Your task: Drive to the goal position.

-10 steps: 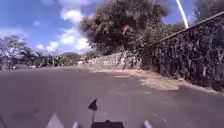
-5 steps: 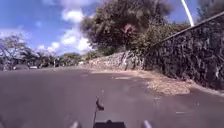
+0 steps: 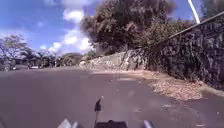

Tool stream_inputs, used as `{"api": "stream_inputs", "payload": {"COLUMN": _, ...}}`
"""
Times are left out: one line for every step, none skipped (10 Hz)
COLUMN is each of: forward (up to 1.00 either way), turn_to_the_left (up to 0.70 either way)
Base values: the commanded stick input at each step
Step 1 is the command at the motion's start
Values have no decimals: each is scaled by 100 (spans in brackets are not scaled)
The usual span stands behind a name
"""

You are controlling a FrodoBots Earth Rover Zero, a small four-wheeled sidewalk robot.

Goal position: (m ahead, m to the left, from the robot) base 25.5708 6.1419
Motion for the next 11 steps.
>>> {"api": "stream_inputs", "payload": {"forward": 70, "turn_to_the_left": 0}}
{"api": "stream_inputs", "payload": {"forward": 70, "turn_to_the_left": 0}}
{"api": "stream_inputs", "payload": {"forward": 70, "turn_to_the_left": 0}}
{"api": "stream_inputs", "payload": {"forward": 70, "turn_to_the_left": 0}}
{"api": "stream_inputs", "payload": {"forward": 70, "turn_to_the_left": 0}}
{"api": "stream_inputs", "payload": {"forward": 70, "turn_to_the_left": 0}}
{"api": "stream_inputs", "payload": {"forward": 70, "turn_to_the_left": 28}}
{"api": "stream_inputs", "payload": {"forward": 70, "turn_to_the_left": 26}}
{"api": "stream_inputs", "payload": {"forward": 70, "turn_to_the_left": 25}}
{"api": "stream_inputs", "payload": {"forward": 70, "turn_to_the_left": 3}}
{"api": "stream_inputs", "payload": {"forward": 70, "turn_to_the_left": 1}}
